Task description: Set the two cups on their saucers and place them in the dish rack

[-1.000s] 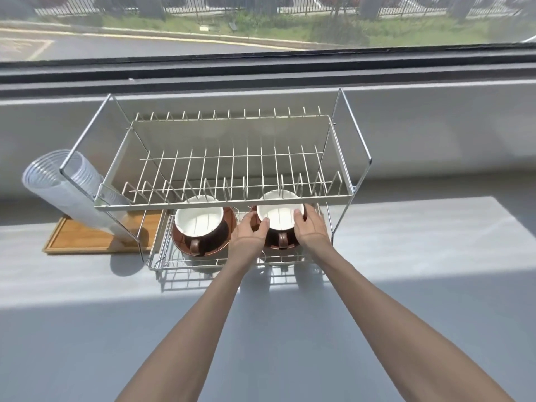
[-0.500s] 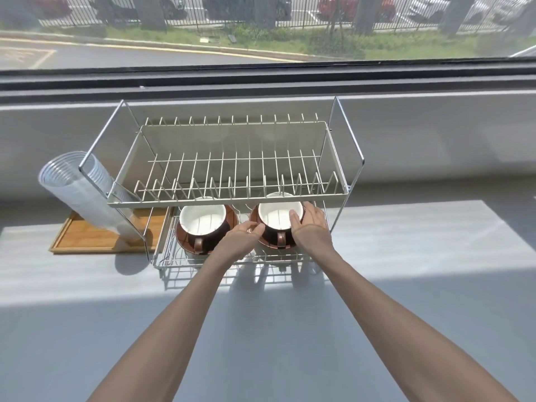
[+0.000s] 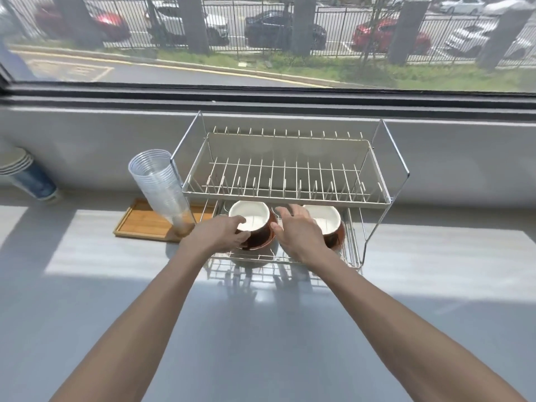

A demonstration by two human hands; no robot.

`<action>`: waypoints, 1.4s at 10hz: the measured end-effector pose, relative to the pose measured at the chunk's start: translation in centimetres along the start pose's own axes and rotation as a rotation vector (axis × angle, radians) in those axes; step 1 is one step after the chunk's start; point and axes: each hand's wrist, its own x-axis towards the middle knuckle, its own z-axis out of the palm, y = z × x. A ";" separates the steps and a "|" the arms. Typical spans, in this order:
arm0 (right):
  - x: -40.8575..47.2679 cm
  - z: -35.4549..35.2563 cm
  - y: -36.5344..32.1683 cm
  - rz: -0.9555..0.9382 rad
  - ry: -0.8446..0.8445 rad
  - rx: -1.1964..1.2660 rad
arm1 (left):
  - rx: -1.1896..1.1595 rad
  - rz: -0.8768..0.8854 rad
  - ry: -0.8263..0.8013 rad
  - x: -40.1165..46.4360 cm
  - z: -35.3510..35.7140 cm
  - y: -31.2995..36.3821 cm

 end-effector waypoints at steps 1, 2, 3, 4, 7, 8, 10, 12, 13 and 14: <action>1.1 1.5 -1.6 0.015 0.008 0.047 | 0.003 -0.009 0.164 -0.1 1.0 -1.3; 2.3 3.2 -2.6 0.114 -0.005 0.149 | -0.045 -0.073 0.307 0.6 2.4 -1.9; 3.5 5.1 -2.8 0.180 -0.066 0.183 | -0.260 -0.143 0.363 2.2 4.0 -2.3; 4.5 5.9 -3.0 0.263 -0.108 0.277 | -0.319 -0.156 0.398 3.5 5.2 -2.2; 6.3 6.4 -2.3 0.307 -0.141 0.369 | -0.349 0.028 0.207 7.8 9.6 -3.9; 6.6 6.3 -2.0 0.340 -0.115 0.452 | -0.484 -0.077 0.298 6.8 8.4 -2.9; 6.4 6.0 -1.8 0.317 -0.132 0.475 | -0.553 -0.174 0.248 5.1 7.8 -1.7; 4.5 4.8 -1.5 0.266 -0.099 0.541 | -0.527 -0.216 0.130 4.4 6.4 -1.4; 3.3 3.4 -1.6 0.267 -0.191 0.496 | -0.529 -0.210 0.072 2.7 5.0 -1.4; 2.0 1.8 -1.3 0.258 -0.247 0.426 | -0.436 -0.185 0.003 1.1 4.0 -1.5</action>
